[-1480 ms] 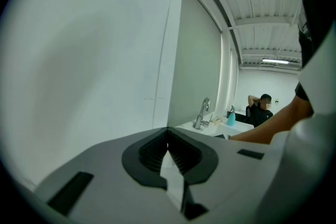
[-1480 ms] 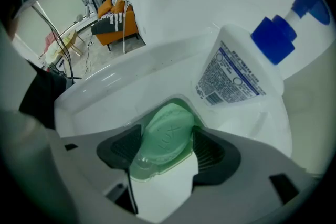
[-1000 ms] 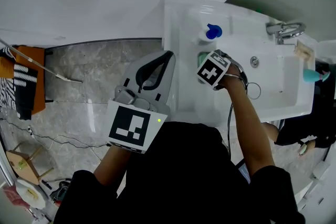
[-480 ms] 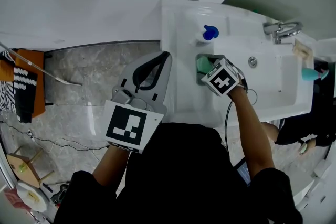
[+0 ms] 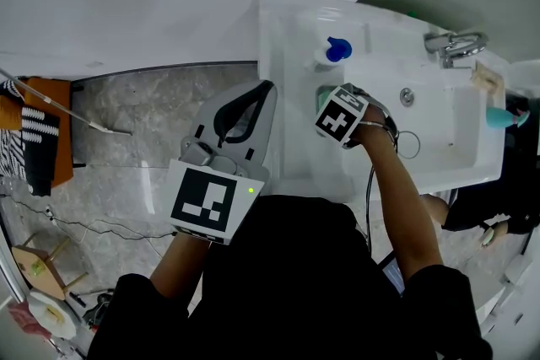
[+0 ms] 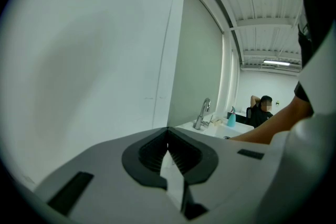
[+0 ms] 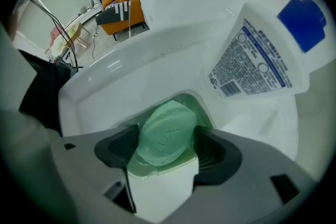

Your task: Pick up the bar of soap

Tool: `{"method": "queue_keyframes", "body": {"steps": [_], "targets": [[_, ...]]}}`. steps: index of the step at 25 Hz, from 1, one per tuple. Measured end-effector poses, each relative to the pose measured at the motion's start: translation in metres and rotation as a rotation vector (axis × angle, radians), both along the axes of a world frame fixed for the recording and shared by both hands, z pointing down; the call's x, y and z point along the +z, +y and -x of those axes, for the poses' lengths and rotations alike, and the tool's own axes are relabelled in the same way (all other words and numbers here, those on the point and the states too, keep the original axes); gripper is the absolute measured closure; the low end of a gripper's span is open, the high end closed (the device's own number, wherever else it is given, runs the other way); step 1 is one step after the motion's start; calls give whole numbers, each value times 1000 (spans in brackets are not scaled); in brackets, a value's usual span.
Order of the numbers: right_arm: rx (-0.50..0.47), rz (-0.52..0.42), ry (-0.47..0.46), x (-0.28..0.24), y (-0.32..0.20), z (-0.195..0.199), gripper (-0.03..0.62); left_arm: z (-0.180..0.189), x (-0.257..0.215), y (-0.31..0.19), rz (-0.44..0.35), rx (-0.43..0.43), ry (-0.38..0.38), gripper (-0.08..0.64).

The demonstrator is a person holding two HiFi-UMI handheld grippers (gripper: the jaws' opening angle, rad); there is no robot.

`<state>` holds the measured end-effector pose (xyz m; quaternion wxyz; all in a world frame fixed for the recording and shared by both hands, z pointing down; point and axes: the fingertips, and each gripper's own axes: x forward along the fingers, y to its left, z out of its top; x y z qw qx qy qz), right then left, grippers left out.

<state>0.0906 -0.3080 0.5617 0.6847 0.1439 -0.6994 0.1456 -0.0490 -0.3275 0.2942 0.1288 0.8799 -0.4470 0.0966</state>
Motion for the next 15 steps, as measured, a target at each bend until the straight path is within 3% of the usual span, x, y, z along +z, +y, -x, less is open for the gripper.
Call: {"method": "queue_keyframes", "body": {"steps": [6, 15], "targets": [[66, -23, -53, -5, -5, 0, 260, -3, -2, 1, -11, 6, 1, 552], [281, 6, -287, -31, -7, -2, 288, 1, -3, 1, -7, 0, -3, 552]]}}
